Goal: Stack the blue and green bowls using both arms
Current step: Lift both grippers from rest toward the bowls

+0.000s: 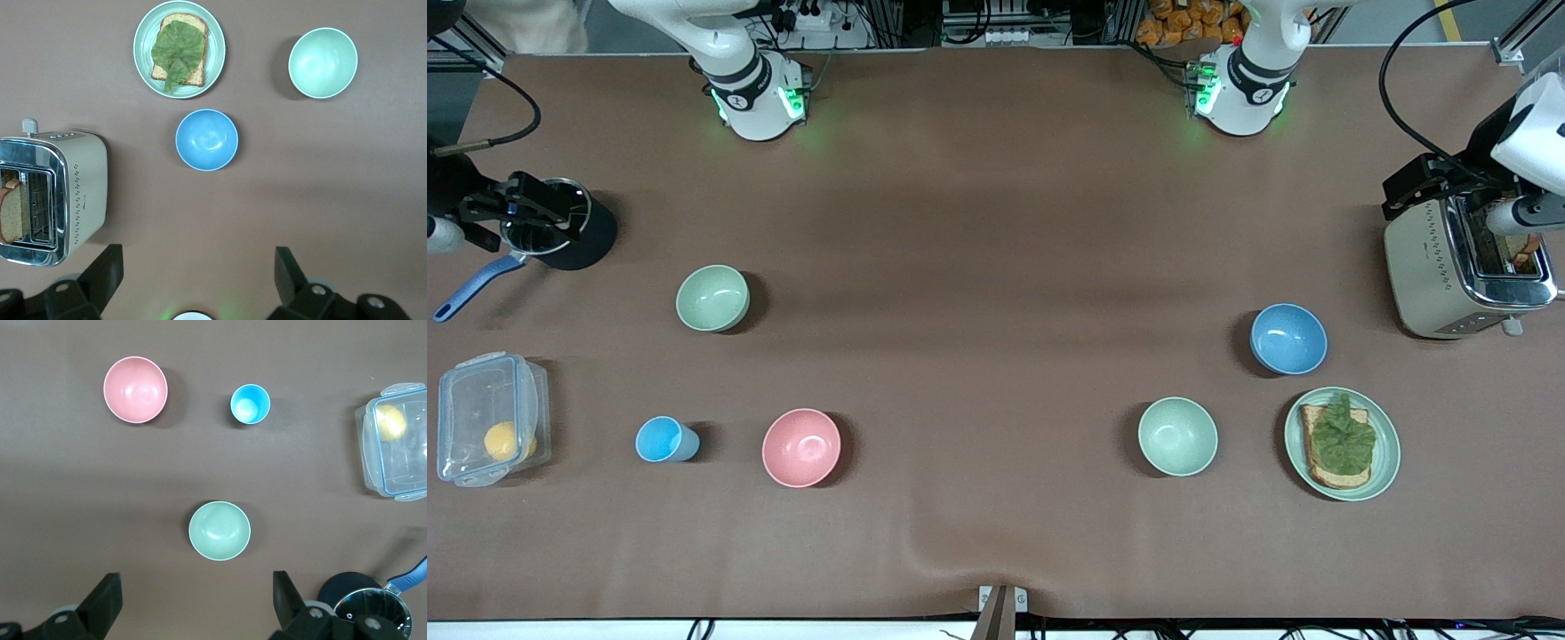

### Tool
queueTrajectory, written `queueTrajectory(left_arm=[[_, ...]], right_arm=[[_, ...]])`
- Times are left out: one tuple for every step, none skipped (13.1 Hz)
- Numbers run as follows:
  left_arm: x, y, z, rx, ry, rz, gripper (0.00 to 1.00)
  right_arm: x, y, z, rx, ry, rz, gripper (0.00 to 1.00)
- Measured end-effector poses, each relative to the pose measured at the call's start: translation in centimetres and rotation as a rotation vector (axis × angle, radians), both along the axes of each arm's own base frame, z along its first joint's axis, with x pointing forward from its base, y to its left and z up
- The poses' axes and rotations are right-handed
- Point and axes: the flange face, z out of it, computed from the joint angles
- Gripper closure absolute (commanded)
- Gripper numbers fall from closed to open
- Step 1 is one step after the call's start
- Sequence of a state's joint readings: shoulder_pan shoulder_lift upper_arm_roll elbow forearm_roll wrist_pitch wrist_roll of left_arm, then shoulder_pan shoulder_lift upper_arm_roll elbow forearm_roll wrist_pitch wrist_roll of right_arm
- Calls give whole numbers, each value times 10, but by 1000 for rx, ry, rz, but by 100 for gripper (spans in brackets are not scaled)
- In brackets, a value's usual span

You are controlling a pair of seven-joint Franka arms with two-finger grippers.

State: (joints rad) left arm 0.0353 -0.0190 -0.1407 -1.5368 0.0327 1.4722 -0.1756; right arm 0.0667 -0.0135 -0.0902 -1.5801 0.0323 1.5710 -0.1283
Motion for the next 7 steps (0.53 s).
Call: queueTrajectory(left_arm=[[0, 0, 0, 0, 0, -1, 0], [0, 0, 0, 0, 0, -2, 0], [0, 0, 0, 0, 1, -3, 0], [1, 2, -2, 0, 4, 1, 0], [4, 10, -8, 0, 15, 14, 0], [11, 22, -20, -2, 33, 30, 0], [23, 36, -40, -6, 53, 39, 0]], right_arm=[[0, -1, 0, 0, 0, -1, 0], [0, -1, 0, 0, 0, -1, 0], [0, -1, 0, 0, 0, -1, 0], [0, -1, 0, 0, 1, -1, 0], [0, -1, -1, 0, 2, -1, 0], [1, -1, -3, 0, 6, -2, 0], [3, -1, -7, -1, 16, -2, 0]])
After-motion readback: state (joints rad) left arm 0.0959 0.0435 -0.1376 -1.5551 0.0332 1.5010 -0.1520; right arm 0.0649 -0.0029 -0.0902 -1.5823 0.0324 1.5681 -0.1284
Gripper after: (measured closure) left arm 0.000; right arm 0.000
